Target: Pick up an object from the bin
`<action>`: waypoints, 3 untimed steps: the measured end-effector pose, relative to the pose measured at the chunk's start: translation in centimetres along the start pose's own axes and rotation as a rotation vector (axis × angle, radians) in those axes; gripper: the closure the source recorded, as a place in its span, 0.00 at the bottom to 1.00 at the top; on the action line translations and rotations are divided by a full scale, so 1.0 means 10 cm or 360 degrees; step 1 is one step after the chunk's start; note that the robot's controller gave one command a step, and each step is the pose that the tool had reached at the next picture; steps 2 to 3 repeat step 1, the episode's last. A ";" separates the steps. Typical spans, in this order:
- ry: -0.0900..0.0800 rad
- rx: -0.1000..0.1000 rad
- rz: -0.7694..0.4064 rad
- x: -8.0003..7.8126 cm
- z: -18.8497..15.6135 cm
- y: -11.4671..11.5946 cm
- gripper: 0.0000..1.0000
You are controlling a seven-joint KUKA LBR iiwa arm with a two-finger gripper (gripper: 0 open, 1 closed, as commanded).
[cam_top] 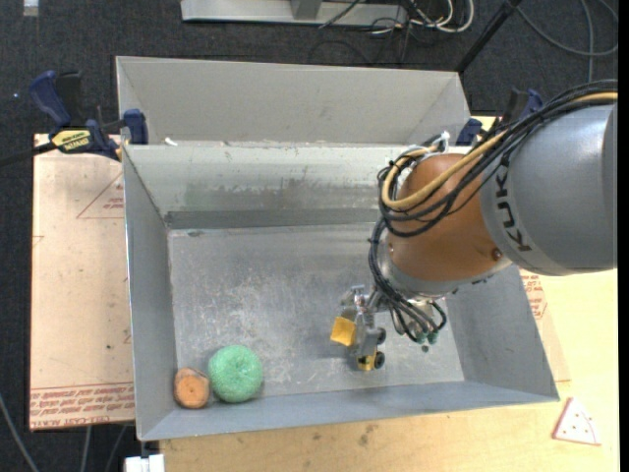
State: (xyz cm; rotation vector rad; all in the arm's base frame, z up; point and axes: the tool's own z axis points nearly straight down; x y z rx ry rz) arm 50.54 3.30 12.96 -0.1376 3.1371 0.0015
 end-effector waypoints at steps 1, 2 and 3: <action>0.0000 0.0000 0.0000 0.00 0.00 0.00 1.00; 0.0000 0.0000 0.0000 0.00 0.00 0.00 1.00; 0.0000 0.0000 0.0000 0.00 0.00 0.00 1.00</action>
Offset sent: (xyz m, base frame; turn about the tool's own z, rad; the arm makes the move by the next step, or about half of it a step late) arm 0.0142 -0.0007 0.0502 -0.2885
